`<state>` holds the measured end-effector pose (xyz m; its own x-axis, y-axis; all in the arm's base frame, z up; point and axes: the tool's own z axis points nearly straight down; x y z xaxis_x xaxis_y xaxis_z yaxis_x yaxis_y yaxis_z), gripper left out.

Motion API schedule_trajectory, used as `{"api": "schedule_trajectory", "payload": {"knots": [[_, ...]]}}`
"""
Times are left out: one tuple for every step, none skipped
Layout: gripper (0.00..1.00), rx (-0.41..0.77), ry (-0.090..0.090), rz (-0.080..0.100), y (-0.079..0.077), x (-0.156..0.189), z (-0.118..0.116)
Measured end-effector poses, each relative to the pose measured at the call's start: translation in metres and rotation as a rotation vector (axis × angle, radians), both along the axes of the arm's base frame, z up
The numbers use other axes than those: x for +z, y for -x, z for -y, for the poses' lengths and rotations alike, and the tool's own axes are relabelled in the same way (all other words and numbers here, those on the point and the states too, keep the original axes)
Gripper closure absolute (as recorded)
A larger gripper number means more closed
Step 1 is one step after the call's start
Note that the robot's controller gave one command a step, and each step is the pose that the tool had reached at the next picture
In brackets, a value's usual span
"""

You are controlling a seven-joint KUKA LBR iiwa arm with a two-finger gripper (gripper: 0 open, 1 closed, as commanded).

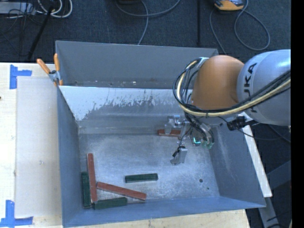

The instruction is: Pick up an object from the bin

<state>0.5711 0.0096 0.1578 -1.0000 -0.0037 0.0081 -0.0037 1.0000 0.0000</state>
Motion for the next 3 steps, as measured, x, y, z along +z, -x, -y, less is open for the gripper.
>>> {"api": "schedule_trajectory", "payload": {"knots": [[0.0, 0.158, -0.002, 0.001, 0.022, -0.091, -0.109], [0.0, 0.082, 0.0, 0.006, 0.04, -0.057, -0.09], [0.0, -0.011, 0.0, 0.006, 0.047, -0.059, -0.09]]}}
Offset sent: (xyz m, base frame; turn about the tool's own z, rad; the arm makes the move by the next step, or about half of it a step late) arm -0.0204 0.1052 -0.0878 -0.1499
